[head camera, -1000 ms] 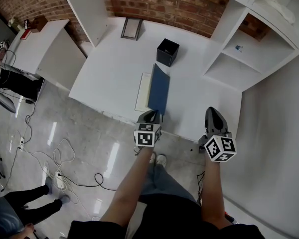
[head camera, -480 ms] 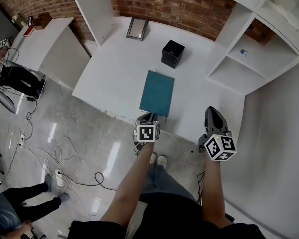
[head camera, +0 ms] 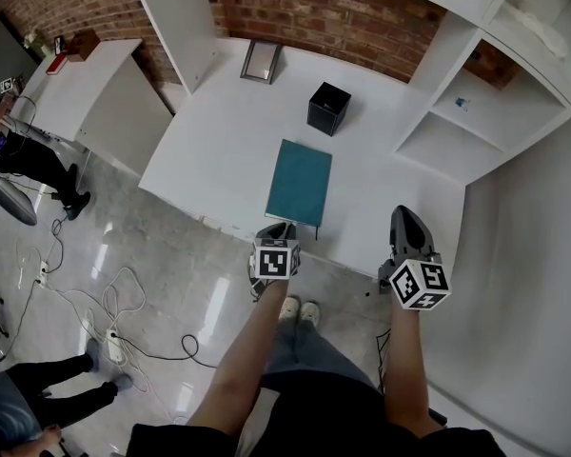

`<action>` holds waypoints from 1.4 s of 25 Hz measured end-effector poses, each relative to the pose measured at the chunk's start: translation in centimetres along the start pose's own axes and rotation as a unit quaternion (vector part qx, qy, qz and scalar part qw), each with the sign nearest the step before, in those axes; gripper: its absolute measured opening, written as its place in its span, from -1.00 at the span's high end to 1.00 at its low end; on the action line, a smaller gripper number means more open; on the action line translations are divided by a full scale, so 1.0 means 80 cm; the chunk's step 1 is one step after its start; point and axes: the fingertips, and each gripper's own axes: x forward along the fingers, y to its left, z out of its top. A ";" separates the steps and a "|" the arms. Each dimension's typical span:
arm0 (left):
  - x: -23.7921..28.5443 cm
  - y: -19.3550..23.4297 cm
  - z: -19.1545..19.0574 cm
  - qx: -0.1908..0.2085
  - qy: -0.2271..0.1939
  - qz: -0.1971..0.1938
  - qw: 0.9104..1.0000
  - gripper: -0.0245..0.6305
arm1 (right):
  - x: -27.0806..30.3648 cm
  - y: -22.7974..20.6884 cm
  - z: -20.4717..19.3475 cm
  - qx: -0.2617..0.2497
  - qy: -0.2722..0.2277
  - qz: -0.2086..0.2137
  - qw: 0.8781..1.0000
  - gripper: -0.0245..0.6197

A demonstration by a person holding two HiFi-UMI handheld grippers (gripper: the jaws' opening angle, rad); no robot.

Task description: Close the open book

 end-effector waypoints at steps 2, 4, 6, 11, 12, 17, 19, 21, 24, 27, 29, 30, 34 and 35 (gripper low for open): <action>-0.018 0.001 0.007 0.008 -0.015 -0.002 1.000 0.74 | -0.001 0.000 0.005 0.001 -0.006 -0.002 1.000 0.93; -0.038 0.004 0.021 0.027 -0.041 0.000 0.999 0.74 | -0.002 -0.001 0.011 0.001 -0.014 -0.004 1.000 0.93; -0.058 0.001 0.045 0.056 -0.079 0.001 0.995 0.74 | -0.003 -0.001 0.018 0.001 -0.023 -0.007 1.000 0.92; -0.106 -0.025 0.134 0.135 -0.192 -0.008 0.972 0.75 | -0.006 0.002 0.040 -0.006 -0.047 -0.012 0.999 0.92; -0.115 -0.032 0.152 0.150 -0.211 -0.010 0.966 0.75 | -0.007 0.003 0.045 -0.008 -0.052 -0.013 0.999 0.93; -0.160 -0.062 0.227 0.192 -0.290 -0.017 0.937 0.81 | -0.017 0.008 0.076 -0.027 -0.080 -0.017 0.996 0.92; -0.174 -0.070 0.251 0.196 -0.311 -0.019 0.930 0.81 | -0.023 0.007 0.092 -0.033 -0.094 -0.021 0.995 0.92; -0.188 -0.075 0.271 0.196 -0.329 -0.021 0.923 0.83 | -0.030 0.007 0.108 -0.040 -0.108 -0.026 0.993 0.92; -0.202 -0.080 0.293 0.189 -0.349 -0.023 0.917 0.85 | -0.040 0.004 0.130 -0.051 -0.125 -0.033 0.990 0.93; -0.213 -0.088 0.311 0.193 -0.365 -0.025 0.910 0.86 | -0.047 0.004 0.149 -0.062 -0.137 -0.037 0.988 0.93; -0.218 -0.095 0.321 0.203 -0.371 -0.026 0.906 0.87 | -0.052 0.004 0.158 -0.069 -0.142 -0.042 0.987 0.92; -0.221 -0.098 0.324 0.205 -0.373 -0.029 0.904 0.87 | -0.055 0.004 0.161 -0.072 -0.144 -0.045 0.986 0.93; -0.224 -0.109 0.326 0.213 -0.378 -0.040 0.900 0.88 | -0.064 -0.001 0.169 -0.076 -0.152 -0.052 0.984 0.93; -0.224 -0.111 0.325 0.215 -0.377 -0.042 0.900 0.88 | -0.066 -0.002 0.169 -0.076 -0.153 -0.054 0.984 0.93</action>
